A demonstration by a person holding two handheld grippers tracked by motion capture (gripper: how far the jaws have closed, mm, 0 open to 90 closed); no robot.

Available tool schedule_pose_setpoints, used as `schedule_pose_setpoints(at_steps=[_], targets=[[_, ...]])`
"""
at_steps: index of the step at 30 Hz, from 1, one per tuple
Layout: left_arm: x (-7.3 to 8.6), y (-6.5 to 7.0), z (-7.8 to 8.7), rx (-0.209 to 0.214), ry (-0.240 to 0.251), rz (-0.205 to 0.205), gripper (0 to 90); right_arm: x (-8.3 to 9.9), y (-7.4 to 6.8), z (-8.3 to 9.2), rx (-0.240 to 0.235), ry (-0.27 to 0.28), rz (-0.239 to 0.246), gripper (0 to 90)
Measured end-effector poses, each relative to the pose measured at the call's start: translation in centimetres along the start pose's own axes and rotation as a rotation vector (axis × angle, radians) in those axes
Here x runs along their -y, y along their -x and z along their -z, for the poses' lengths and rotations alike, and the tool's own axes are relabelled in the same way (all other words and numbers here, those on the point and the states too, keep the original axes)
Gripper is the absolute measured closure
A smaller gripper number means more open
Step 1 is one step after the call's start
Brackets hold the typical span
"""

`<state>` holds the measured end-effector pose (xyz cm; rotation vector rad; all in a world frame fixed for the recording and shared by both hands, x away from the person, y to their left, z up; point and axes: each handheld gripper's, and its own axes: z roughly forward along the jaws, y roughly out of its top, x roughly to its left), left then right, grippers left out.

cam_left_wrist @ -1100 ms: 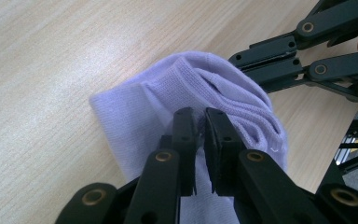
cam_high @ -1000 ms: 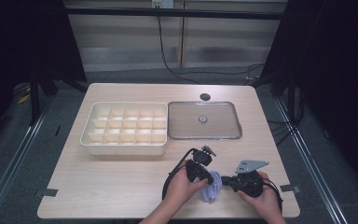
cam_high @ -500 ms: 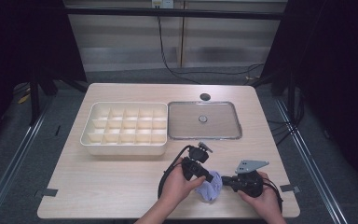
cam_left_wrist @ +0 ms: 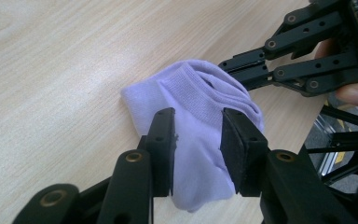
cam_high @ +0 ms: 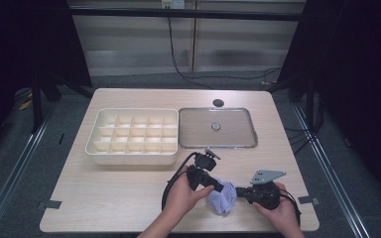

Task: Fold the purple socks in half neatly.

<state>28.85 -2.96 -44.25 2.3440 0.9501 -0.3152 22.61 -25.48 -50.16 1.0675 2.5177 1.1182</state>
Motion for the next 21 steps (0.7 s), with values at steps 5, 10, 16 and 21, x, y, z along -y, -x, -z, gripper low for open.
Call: schedule_pose_setpoints(at_steps=[5,10,16,21], targets=[[0.2,-0.2,0.3,0.003,-0.006,0.008,61.7,0.0,0.0,0.0,0.002,-0.002,0.001,87.6],[0.5,-0.8,0.4,-0.004,-0.002,0.03,60.6,0.0,0.0,0.0,0.001,-0.001,0.001,87.6],[1.0,-1.2,0.6,0.007,-0.002,0.051,59.5,0.0,0.0,0.0,-0.001,0.001,0.001,87.5],[1.3,-1.2,0.4,0.015,-0.009,0.06,59.0,0.0,0.0,0.0,0.002,-0.002,0.001,87.4]])
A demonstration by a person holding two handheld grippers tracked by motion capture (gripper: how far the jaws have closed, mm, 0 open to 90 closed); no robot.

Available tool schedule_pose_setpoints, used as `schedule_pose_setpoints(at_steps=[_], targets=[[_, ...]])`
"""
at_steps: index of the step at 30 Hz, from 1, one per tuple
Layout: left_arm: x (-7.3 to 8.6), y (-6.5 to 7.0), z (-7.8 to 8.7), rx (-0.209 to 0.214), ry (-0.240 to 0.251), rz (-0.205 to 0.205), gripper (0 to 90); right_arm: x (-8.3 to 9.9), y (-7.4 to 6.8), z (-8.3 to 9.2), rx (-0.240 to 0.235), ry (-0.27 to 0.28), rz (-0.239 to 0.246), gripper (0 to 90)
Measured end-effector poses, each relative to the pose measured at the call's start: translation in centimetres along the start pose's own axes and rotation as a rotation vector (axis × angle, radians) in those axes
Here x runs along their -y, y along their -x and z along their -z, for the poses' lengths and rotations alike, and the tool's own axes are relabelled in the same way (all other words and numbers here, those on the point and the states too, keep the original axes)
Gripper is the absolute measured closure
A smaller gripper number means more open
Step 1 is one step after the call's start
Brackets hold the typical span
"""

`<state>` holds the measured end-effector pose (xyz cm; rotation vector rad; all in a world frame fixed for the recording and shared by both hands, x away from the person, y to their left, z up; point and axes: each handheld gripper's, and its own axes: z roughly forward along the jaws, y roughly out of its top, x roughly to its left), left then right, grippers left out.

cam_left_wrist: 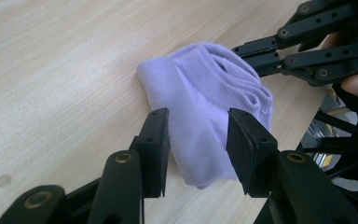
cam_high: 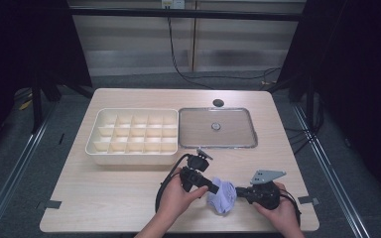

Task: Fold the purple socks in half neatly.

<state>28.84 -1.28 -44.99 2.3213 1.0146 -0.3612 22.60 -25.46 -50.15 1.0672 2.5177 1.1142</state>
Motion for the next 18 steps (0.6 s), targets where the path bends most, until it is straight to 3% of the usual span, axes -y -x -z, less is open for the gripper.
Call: schedule_pose_setpoints(at_steps=[10,18], targets=[[0.8,-1.1,-0.5,0.008,-0.011,0.046,58.2,0.0,0.0,0.0,0.004,0.0,0.0,86.9],[0.6,-0.7,-1.4,0.02,-0.018,0.046,58.3,0.0,0.0,0.0,0.004,0.0,0.009,86.9]])
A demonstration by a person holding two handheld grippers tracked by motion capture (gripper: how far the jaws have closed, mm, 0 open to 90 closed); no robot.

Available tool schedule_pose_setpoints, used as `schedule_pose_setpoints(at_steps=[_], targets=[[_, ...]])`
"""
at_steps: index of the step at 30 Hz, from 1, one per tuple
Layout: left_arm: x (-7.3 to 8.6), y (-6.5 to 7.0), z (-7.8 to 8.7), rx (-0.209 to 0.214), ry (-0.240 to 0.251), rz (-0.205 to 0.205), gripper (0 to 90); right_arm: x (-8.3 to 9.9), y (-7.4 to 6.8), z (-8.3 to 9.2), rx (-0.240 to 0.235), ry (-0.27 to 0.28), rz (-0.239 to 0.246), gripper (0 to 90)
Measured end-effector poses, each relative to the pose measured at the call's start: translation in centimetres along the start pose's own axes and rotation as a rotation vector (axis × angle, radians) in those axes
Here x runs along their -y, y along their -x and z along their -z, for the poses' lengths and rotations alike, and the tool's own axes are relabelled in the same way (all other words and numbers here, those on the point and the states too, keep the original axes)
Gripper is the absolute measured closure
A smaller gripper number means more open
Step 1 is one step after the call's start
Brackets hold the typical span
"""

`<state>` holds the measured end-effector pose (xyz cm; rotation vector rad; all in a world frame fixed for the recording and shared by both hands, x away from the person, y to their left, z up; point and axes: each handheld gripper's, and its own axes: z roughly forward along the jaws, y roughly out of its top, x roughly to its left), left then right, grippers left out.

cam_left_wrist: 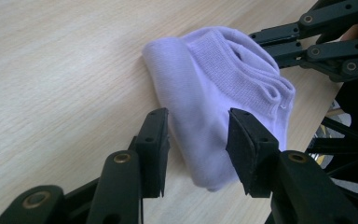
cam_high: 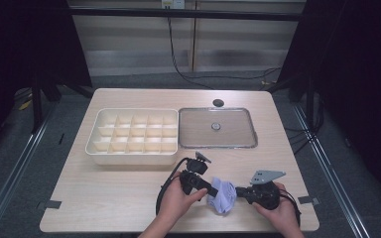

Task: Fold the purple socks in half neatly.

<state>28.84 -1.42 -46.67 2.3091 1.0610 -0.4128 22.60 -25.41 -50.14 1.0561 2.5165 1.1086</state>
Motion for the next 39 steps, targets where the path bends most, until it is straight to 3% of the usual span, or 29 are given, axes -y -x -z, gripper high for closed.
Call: schedule_pose_setpoints(at_steps=[26,31,39], targets=[[0.1,0.2,-1.3,0.019,-0.006,0.022,58.7,0.0,0.0,0.0,0.002,-0.001,0.003,87.1],[0.0,0.1,-1.5,0.032,-0.002,0.045,62.2,0.0,-0.1,0.0,0.003,0.0,0.003,87.1],[-0.3,0.1,-1.6,0.037,-0.007,0.036,71.9,0.0,0.0,0.0,0.001,0.0,0.002,87.1]])
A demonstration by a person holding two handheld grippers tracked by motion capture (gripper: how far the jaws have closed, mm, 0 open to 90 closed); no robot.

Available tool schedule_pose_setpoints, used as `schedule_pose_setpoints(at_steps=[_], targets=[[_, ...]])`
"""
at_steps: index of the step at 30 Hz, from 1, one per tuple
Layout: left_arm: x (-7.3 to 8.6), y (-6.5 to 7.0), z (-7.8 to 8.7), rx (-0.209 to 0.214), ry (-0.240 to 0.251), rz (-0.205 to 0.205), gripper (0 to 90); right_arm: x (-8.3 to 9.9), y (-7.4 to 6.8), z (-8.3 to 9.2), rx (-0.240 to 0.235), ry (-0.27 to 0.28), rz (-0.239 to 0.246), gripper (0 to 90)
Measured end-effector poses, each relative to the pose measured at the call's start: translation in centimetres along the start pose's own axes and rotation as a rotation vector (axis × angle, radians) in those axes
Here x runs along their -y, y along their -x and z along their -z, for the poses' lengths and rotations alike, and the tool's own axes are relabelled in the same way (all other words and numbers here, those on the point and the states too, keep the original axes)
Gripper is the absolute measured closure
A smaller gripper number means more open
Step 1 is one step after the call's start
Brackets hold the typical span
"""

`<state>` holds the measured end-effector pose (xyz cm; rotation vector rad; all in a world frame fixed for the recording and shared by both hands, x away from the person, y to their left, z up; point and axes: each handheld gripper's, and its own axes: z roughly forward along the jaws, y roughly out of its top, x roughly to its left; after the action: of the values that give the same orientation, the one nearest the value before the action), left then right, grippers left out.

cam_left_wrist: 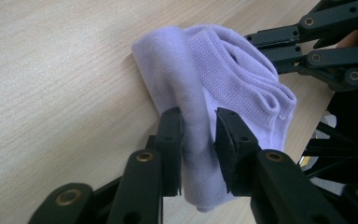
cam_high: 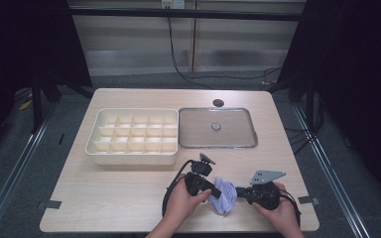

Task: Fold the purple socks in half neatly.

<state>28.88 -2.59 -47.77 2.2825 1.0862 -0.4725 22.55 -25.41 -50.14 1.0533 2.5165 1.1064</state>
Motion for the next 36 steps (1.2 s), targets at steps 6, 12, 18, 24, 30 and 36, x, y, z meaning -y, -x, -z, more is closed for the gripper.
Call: schedule_pose_setpoints(at_steps=[6,12,18,24,30,36], targets=[[-0.1,0.3,-0.2,0.014,0.009,0.022,77.2,0.0,0.0,0.0,0.001,0.001,0.001,87.1],[-0.4,0.1,-0.2,0.016,-0.002,0.026,82.2,0.0,0.0,0.0,0.0,0.0,0.002,87.1],[-0.7,-0.3,0.6,0.011,-0.023,0.013,82.2,0.0,-0.1,0.0,-0.002,-0.001,0.004,86.9],[-0.9,-0.1,0.9,0.006,-0.012,0.024,80.4,-0.2,-0.3,0.0,0.007,-0.011,0.018,86.4],[-0.9,-0.4,1.1,0.004,-0.027,0.013,77.6,0.0,0.0,0.3,0.009,-0.008,0.008,86.3],[-0.7,-0.7,1.4,0.007,-0.027,0.019,76.5,0.2,0.1,0.9,-0.002,-0.001,0.007,86.4]])
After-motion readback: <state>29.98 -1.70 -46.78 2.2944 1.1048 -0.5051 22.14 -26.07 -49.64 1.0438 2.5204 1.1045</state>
